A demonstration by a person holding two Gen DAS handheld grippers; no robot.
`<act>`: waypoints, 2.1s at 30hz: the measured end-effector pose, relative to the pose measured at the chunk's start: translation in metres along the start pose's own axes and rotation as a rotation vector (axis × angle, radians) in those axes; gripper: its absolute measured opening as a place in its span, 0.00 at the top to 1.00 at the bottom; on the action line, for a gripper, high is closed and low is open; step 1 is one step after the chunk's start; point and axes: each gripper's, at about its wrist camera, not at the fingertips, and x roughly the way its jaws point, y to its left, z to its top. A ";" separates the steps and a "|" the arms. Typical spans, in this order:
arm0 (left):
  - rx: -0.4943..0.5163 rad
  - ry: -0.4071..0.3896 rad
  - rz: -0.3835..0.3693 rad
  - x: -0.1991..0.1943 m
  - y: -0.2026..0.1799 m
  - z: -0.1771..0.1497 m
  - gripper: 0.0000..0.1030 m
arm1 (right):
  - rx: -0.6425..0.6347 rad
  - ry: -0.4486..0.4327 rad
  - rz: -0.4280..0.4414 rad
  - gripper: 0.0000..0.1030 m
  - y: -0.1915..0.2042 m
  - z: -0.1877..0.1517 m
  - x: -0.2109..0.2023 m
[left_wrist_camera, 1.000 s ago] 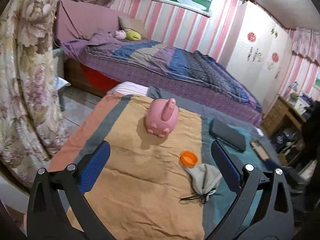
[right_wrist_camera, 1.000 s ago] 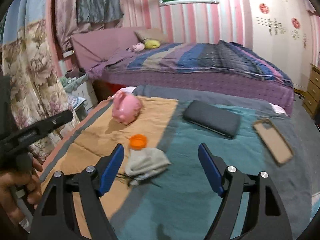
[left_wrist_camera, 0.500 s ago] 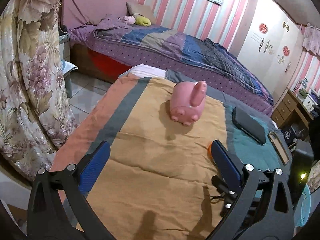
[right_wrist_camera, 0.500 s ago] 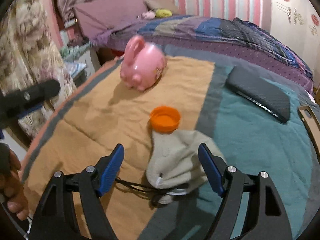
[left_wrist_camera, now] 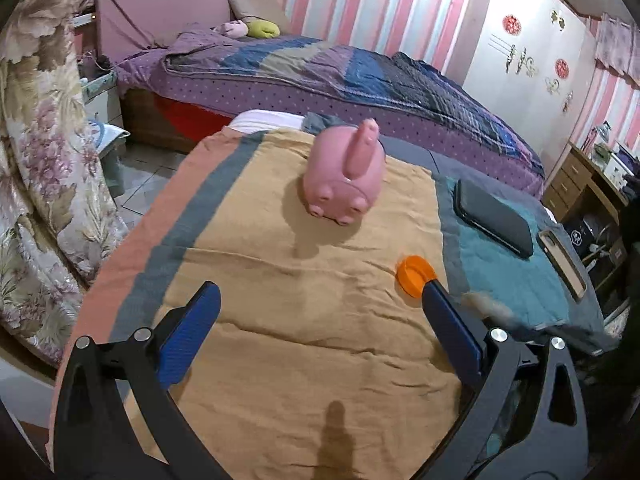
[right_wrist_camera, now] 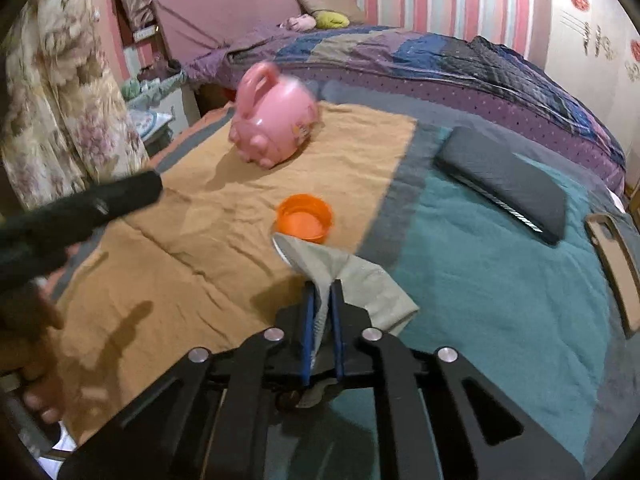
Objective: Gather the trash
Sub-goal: 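Grasp the grey cloth with the right gripper while the left gripper grasps the small orange bowl, then carry the orange bowl and grey cloth in both grippers to the wastebasket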
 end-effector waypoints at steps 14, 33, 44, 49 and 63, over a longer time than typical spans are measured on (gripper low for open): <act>0.119 0.093 -0.049 0.067 -0.080 0.001 0.06 | 0.088 -0.111 -0.106 0.92 -0.086 0.016 -0.040; 0.242 0.098 0.051 0.068 -0.100 -0.003 0.62 | 0.197 -0.195 -0.065 0.91 -0.136 0.030 -0.067; 0.297 -0.107 -0.020 -0.037 -0.139 0.005 0.62 | 0.164 -0.308 -0.147 0.91 -0.130 0.004 -0.144; 0.315 -0.142 -0.089 -0.075 -0.163 -0.019 0.62 | 0.200 -0.348 -0.208 0.91 -0.142 -0.024 -0.191; 0.347 -0.146 -0.235 -0.112 -0.251 -0.045 0.62 | 0.279 -0.456 -0.315 0.91 -0.194 -0.073 -0.273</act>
